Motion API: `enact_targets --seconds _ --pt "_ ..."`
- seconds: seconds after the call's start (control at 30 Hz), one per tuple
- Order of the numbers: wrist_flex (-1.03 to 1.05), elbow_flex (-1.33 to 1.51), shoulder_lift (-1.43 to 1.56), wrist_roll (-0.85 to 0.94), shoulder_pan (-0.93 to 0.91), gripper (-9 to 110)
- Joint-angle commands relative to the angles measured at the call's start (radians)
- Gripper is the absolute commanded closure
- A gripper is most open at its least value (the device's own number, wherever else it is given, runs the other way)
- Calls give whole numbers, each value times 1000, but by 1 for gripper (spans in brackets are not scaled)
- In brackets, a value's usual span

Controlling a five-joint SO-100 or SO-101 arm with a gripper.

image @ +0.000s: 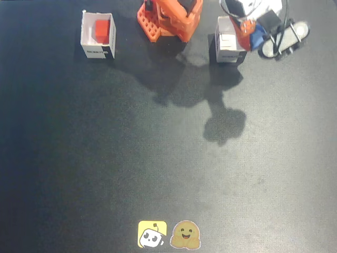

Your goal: Put the red cube in the right box and the blue cube in the left box.

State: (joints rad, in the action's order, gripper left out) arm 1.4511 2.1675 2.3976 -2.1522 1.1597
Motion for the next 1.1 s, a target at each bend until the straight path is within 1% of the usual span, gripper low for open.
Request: enact_targets --seconds 0.0,0.2,0.43,0.6,0.8,1.07 --pt "18 -2 57 2 3 91" --pt "61 6 72 12 21 91" --pt "60 92 156 32 29 91" --pt "74 100 173 44 35 91" --pt "74 132 210 9 92 91" --pt "60 141 210 20 95 91"
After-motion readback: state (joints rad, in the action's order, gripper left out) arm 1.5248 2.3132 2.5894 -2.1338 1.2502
